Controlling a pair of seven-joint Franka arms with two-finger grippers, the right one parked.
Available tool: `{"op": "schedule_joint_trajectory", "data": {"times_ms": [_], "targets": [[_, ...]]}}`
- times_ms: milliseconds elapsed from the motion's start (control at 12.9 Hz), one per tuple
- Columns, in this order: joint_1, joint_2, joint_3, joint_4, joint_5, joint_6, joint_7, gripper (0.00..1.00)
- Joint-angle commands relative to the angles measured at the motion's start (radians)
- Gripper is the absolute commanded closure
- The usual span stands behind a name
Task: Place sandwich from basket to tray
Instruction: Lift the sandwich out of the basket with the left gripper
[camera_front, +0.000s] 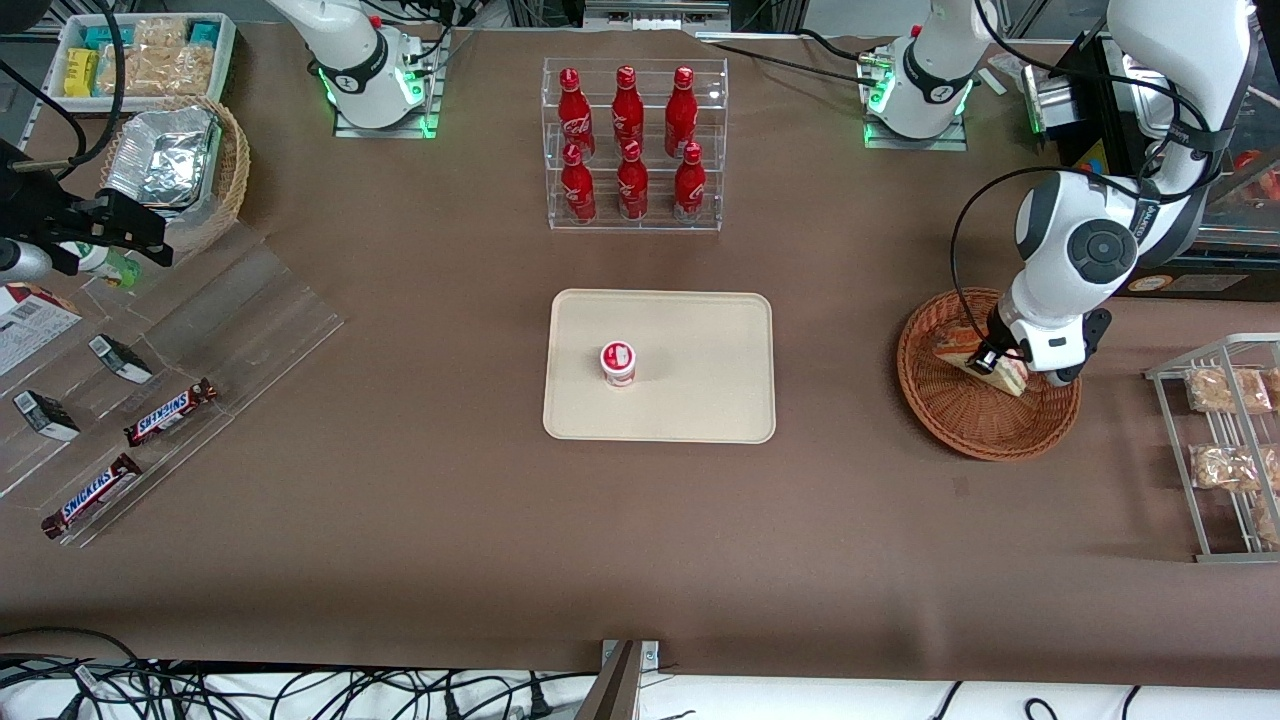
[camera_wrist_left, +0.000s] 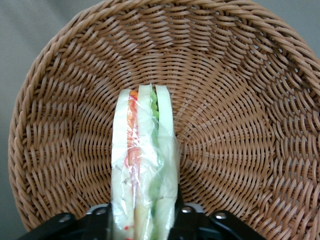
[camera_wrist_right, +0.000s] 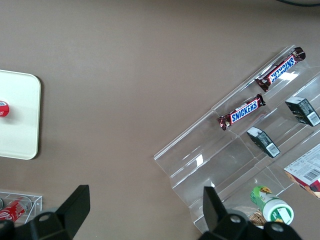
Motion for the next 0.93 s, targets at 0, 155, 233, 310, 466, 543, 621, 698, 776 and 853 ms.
{"op": "schedule_joint_trajectory", "data": {"times_ms": [0, 155, 233, 310, 466, 543, 621, 698, 776, 853], "targets": [[0.009, -0.02, -0.005, 0.005, 0.034, -0.009, -0.043, 1.0], [0.011, -0.06, -0.007, 0.043, 0.032, -0.088, -0.035, 1.0], [0.003, -0.063, -0.011, 0.086, 0.032, -0.163, -0.026, 1.0], [0.002, -0.068, -0.033, 0.129, 0.018, -0.232, 0.006, 1.0], [0.008, -0.088, -0.07, 0.221, -0.023, -0.351, 0.088, 1.0], [0.008, -0.088, -0.076, 0.281, -0.057, -0.426, 0.144, 1.0], [0.002, -0.088, -0.076, 0.348, -0.093, -0.52, 0.234, 1.0], [0.0, -0.088, -0.077, 0.401, -0.116, -0.602, 0.324, 1.0], [0.0, -0.089, -0.082, 0.45, -0.135, -0.67, 0.407, 1.0], [0.0, -0.089, -0.094, 0.487, -0.146, -0.714, 0.464, 1.0]]}}
